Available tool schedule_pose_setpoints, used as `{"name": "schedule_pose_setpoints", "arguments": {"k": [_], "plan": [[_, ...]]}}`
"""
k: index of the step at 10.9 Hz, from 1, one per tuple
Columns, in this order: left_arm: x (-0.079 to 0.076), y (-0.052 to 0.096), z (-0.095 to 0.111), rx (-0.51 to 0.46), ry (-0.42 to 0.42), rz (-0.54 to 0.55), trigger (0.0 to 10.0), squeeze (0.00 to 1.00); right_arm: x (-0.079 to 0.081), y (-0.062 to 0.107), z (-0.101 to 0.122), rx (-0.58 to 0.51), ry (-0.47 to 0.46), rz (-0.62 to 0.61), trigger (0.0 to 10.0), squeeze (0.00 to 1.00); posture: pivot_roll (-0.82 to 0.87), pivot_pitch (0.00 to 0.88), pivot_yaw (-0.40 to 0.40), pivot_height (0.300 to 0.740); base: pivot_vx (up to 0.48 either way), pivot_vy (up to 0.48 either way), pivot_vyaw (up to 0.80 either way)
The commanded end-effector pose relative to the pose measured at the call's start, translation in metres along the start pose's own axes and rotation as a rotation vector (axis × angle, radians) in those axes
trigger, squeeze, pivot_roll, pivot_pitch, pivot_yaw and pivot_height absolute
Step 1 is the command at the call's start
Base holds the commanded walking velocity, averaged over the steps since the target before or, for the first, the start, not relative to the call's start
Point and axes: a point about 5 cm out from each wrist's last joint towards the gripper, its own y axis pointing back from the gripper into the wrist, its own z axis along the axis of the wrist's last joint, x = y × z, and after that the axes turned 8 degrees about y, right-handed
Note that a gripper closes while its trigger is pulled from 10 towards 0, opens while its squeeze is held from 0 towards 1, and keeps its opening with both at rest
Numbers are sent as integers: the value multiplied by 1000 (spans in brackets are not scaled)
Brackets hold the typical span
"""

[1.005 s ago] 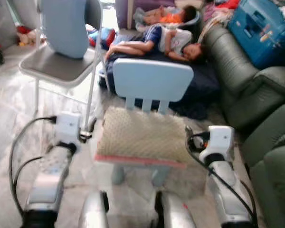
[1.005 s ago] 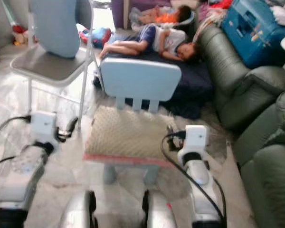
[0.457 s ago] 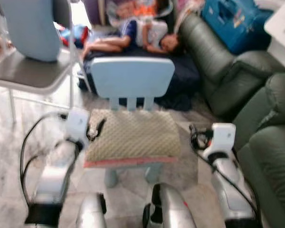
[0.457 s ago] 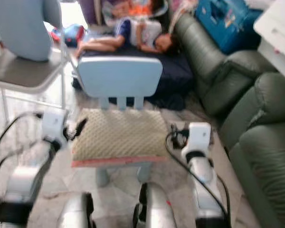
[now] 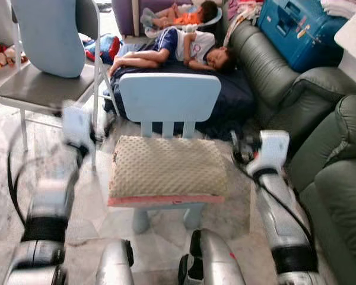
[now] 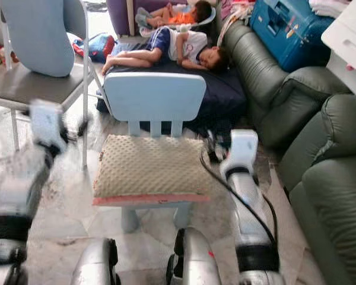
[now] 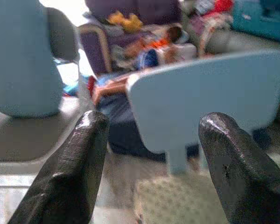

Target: Move the pillow to the sofa

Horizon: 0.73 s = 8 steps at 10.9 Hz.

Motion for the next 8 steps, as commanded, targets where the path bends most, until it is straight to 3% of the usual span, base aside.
{"name": "schedule_pose_setpoints", "arguments": {"k": [1, 2, 4, 6, 8], "plan": [[-1, 5, -12, 27, -12, 16, 10000, 0, 1, 1, -7, 25, -3, 2, 10000, 0, 33, 59, -83, 645, 0, 0, 0], [-8, 15, -24, 33, 16, 28, 10000, 0, 5, 6, -11, 37, 2, 18, 10000, 0, 27, 65, -96, 645, 0, 0, 0], [-13, 25, -37, 46, -12, 28, 10000, 0, 11, 9, -10, 46, -11, 43, 10000, 0, 16, 90, -110, 645, 0, 0, 0], [-11, 24, -36, 43, 11, 42, 10000, 0, 11, 14, -15, 63, -12, 34, 10000, 0, 5, 118, -100, 610, 0, 0, 0], [-28, 21, -39, 41, 42, -2, 10000, 0, 7, 17, -16, 73, -31, 11, 10000, 0, -17, 125, -89, 570, 0, 0, 0]]}}
